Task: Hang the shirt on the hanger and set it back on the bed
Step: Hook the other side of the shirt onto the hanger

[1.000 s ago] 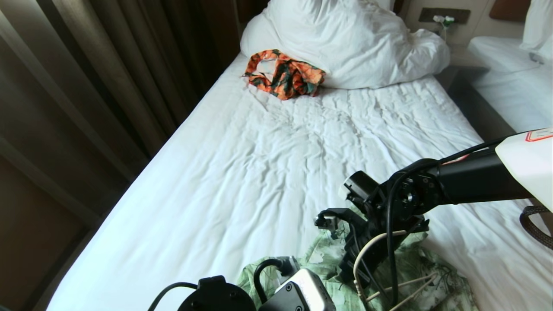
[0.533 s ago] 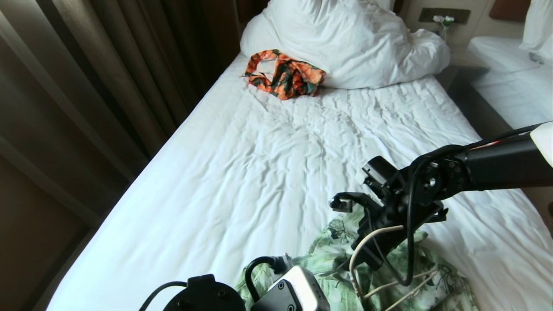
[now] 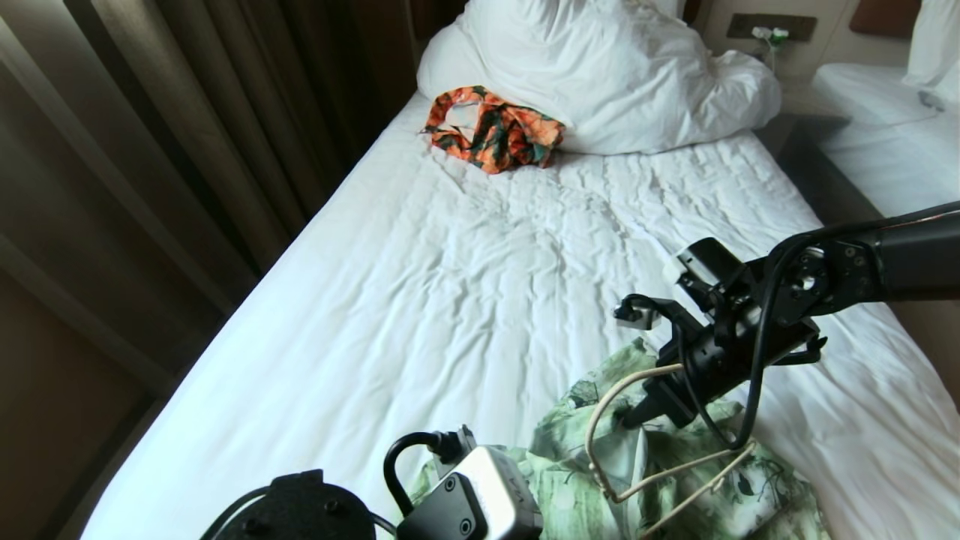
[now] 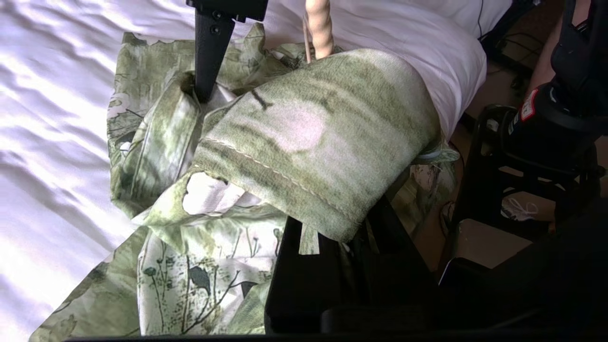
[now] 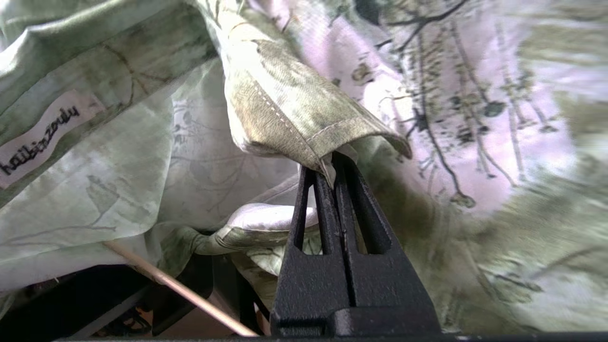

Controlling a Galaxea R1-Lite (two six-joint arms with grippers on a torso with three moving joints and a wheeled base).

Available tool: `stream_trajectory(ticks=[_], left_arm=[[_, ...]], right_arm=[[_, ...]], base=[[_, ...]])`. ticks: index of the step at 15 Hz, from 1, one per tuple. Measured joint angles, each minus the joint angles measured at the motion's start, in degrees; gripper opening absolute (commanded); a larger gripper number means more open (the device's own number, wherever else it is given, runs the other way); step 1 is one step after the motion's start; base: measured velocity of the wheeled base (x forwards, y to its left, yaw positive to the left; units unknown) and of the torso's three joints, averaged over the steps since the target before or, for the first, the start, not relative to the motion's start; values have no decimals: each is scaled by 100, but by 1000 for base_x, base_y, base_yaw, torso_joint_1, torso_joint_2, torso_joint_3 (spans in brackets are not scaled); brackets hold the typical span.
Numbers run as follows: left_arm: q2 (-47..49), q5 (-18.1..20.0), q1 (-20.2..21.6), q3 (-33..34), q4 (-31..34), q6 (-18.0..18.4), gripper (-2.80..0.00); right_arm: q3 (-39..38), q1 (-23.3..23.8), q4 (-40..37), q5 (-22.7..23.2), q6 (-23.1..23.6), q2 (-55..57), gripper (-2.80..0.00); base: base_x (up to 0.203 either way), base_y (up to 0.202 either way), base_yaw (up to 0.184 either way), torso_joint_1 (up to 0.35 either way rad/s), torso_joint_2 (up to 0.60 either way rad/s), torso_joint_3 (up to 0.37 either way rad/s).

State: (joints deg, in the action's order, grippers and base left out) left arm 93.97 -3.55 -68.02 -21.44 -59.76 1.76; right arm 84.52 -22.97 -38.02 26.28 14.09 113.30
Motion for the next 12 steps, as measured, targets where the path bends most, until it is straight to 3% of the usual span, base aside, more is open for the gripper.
stream_trajectory(ticks=[6, 12], left_arm=[[-469, -147, 0, 106, 282, 6, -280], [-785, -380, 81, 255, 325, 35, -280]], right_arm=[[131, 228, -4, 1, -332, -128, -280], [100, 546, -83, -7, -377, -406, -280]], base=[[0, 0, 0, 0, 0, 0], [0, 0, 0, 0, 0, 0]])
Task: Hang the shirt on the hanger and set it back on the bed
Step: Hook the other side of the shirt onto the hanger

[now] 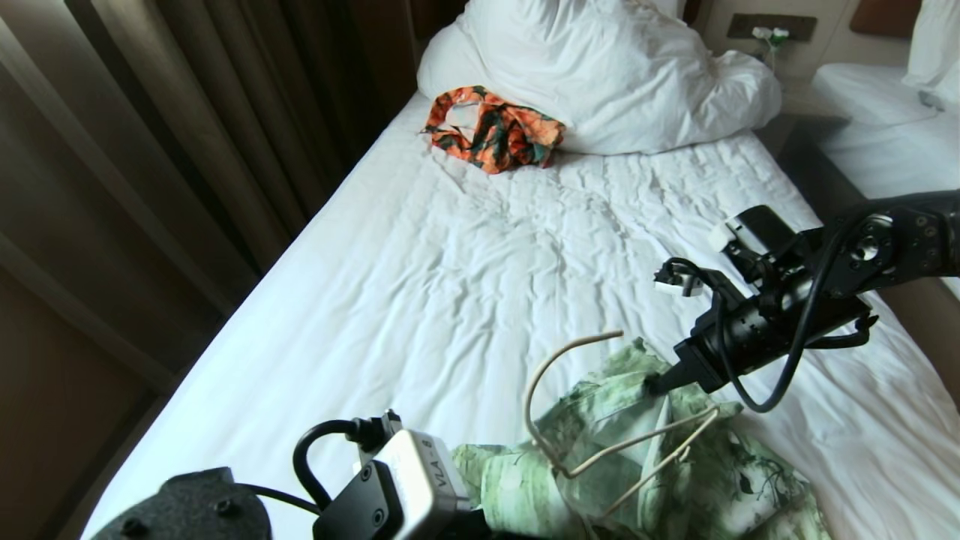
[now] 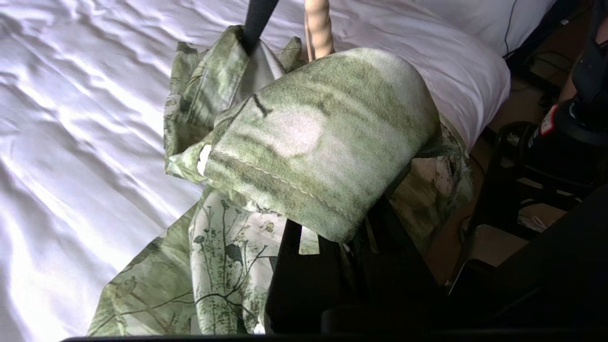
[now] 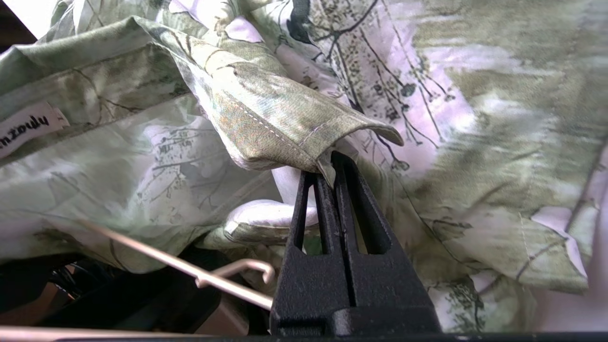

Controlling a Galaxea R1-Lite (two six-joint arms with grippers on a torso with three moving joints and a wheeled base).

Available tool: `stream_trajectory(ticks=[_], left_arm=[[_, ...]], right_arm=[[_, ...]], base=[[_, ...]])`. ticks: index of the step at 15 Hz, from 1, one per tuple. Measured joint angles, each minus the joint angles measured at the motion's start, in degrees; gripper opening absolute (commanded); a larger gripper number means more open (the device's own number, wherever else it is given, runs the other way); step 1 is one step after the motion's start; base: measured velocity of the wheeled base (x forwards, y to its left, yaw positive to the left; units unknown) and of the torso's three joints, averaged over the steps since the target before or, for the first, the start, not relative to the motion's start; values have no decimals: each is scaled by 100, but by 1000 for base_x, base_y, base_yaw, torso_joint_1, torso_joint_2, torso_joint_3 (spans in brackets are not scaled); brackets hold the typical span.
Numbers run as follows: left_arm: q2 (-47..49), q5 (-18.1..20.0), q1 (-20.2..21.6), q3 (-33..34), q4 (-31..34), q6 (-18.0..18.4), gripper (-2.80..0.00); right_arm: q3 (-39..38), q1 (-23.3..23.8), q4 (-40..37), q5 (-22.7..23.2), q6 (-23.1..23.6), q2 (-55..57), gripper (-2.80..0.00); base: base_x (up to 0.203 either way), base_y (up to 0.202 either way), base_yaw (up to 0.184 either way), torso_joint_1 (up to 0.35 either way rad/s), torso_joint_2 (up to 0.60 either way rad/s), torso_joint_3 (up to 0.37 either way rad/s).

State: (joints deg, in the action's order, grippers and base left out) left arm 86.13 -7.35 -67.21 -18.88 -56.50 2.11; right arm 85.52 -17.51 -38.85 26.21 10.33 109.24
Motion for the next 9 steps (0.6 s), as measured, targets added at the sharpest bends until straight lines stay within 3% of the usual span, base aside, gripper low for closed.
stream_trajectory(ticks=[9], left_arm=[[-269, -194, 294, 78, 127, 190, -280]], right_arm=[[-10, 327, -538, -9, 15, -521, -280]], base=[[0, 0, 0, 0, 0, 0]])
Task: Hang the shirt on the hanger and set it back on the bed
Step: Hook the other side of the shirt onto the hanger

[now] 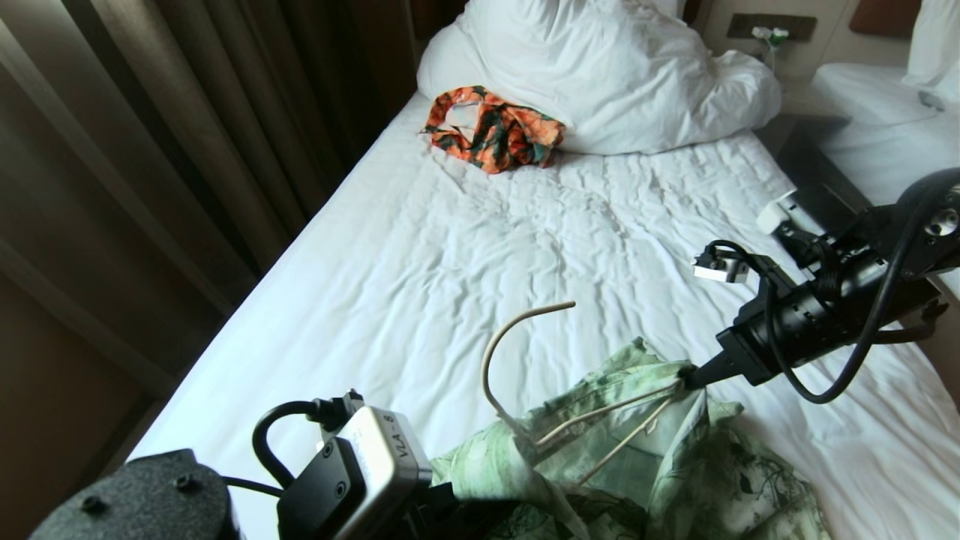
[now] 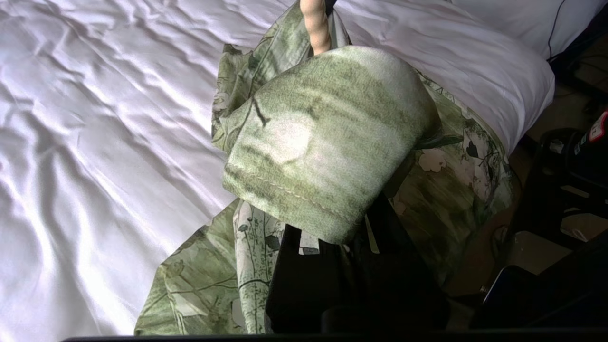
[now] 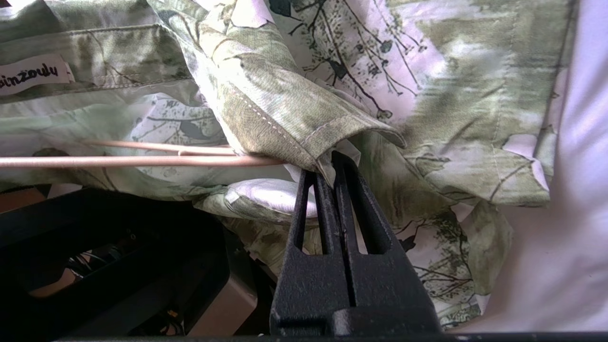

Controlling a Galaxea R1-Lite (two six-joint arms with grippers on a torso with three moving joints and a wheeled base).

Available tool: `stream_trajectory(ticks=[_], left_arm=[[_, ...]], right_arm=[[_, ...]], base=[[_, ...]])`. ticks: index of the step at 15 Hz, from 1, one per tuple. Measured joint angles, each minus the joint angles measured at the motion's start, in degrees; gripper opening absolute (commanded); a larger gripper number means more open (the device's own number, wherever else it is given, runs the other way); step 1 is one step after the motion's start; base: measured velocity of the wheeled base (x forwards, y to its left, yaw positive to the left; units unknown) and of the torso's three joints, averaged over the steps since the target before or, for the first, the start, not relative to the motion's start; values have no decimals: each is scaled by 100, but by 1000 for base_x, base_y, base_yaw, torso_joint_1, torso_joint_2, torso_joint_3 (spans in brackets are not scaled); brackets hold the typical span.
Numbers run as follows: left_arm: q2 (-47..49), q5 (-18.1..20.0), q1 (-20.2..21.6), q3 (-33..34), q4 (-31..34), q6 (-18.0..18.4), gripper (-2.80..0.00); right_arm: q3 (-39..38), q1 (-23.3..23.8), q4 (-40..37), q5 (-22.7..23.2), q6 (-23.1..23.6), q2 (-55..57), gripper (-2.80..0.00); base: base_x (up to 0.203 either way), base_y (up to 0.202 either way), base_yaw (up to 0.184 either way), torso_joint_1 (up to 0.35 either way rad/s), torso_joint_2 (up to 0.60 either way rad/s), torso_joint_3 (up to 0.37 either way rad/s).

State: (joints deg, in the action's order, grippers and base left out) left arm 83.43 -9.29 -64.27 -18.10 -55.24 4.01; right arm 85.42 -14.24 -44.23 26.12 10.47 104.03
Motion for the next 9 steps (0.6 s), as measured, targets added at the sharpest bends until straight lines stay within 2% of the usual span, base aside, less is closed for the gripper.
stream_trajectory(ticks=[9], left_arm=[[-10, -5, 21, -104, 15, 43, -280]], right_arm=[[74, -85, 5, 5, -22, -524, -280]], base=[[0, 0, 0, 0, 0, 0]])
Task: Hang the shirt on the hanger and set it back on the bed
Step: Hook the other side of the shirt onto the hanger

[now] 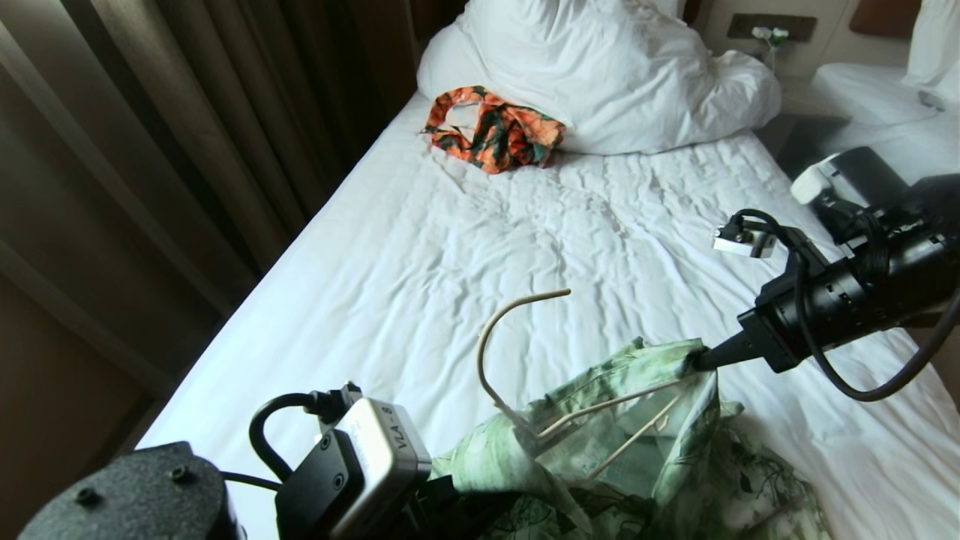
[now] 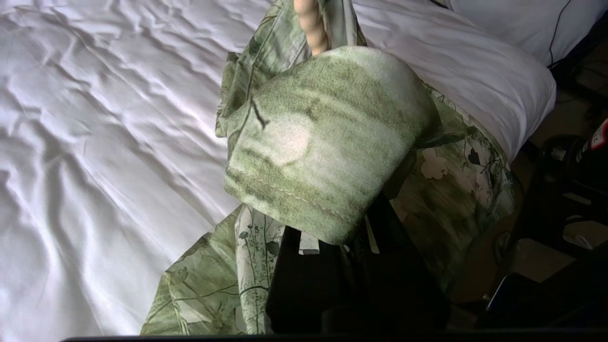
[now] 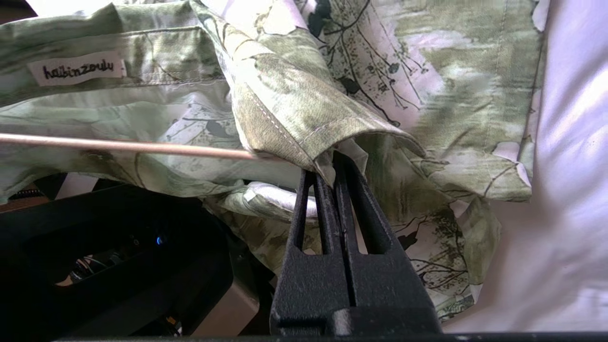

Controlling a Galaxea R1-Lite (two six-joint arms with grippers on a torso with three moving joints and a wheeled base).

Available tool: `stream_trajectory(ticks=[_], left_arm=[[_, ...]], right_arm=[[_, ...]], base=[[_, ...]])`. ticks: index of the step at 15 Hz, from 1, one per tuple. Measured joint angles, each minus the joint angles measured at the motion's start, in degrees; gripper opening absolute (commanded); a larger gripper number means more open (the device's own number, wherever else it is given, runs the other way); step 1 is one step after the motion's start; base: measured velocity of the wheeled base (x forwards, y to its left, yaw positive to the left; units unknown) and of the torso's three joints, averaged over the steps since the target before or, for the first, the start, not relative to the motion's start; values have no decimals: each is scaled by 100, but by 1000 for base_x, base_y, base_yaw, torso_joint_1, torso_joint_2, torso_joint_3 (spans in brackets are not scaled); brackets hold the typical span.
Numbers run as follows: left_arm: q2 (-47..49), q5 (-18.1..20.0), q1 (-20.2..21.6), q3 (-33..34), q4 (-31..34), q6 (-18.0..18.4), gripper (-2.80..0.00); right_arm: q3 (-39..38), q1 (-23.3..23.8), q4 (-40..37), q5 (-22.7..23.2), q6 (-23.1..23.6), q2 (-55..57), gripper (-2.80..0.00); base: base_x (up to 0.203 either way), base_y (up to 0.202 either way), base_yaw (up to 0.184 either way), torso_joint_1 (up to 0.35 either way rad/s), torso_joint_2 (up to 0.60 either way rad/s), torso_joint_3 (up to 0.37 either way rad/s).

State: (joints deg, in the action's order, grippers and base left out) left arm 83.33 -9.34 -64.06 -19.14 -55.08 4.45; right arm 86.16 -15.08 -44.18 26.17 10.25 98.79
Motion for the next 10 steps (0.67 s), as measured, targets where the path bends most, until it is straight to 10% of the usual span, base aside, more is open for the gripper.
stream_trajectory(ticks=[10], left_arm=[[101, 13, 17, -880, 653, -6, -280]], right_arm=[[245, -293, 30, 207, -340, -833, -280]], base=[[0, 0, 0, 0, 0, 0]])
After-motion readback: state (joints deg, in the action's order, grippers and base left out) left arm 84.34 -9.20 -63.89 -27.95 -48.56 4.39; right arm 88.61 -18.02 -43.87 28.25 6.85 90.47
